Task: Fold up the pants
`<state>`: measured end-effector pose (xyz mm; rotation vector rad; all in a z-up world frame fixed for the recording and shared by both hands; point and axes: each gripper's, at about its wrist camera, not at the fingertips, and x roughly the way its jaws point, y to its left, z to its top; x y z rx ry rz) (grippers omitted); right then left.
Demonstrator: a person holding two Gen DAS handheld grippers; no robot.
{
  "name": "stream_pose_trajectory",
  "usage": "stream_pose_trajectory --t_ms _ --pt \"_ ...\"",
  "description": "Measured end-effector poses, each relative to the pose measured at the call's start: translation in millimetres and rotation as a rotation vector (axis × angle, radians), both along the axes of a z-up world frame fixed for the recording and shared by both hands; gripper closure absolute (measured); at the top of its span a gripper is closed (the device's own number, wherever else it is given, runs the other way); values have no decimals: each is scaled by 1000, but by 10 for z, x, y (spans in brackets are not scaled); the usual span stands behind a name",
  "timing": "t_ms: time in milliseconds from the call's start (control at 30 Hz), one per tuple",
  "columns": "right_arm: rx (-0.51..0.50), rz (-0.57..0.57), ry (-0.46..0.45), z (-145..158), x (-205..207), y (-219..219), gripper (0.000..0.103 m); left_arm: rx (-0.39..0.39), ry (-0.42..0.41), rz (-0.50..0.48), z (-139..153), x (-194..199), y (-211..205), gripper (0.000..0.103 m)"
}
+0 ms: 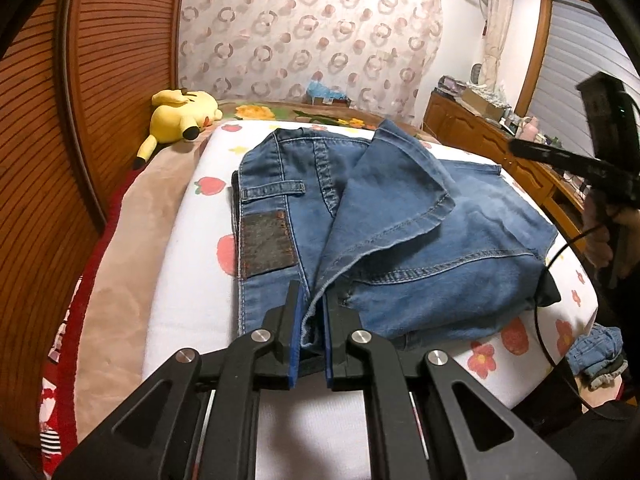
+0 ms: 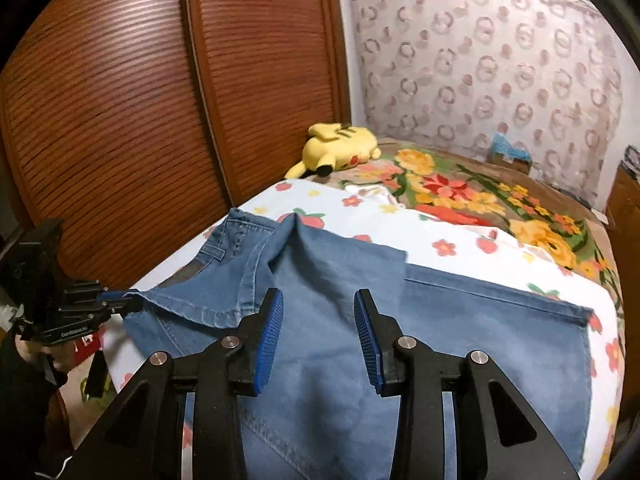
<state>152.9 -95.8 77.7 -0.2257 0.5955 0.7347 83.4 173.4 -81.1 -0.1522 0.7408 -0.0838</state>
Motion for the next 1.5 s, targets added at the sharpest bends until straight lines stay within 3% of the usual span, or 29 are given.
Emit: stream_pose_trajectory --t_ms 133,200,233,400,533,700,967,1200,1333,1500 --pt "15 -26 -58 167 -203 -183 65 6 -20 17 85 -52 20 80" --pt "13 -39 -88 233 -306 -269 65 24 -38 24 153 -79 21 60" --pt "12 -46 -107 300 -370 -315 65 25 -50 25 186 -90 23 55" --pt "-1 -59 -165 461 -651 -533 64 35 -108 16 397 -123 -45 45" --pt "-8 -65 -187 459 -780 -635 62 36 -136 -1 519 -56 -199 45" --pt "-22 -64 -184 198 -742 -587 55 46 -131 -59 536 124 -455 45" --pt "11 -62 -64 -221 -490 -495 55 56 -60 -179 369 553 -879 46" --pt "9 -60 -5 -485 -227 -435 55 93 23 -193 198 886 -1045 49" --pt "-1 -72 19 -612 -81 -428 55 143 82 -180 67 1039 -1070 60" --pt "0 -83 33 -601 19 -454 55 168 80 -189 72 1018 -1025 86"
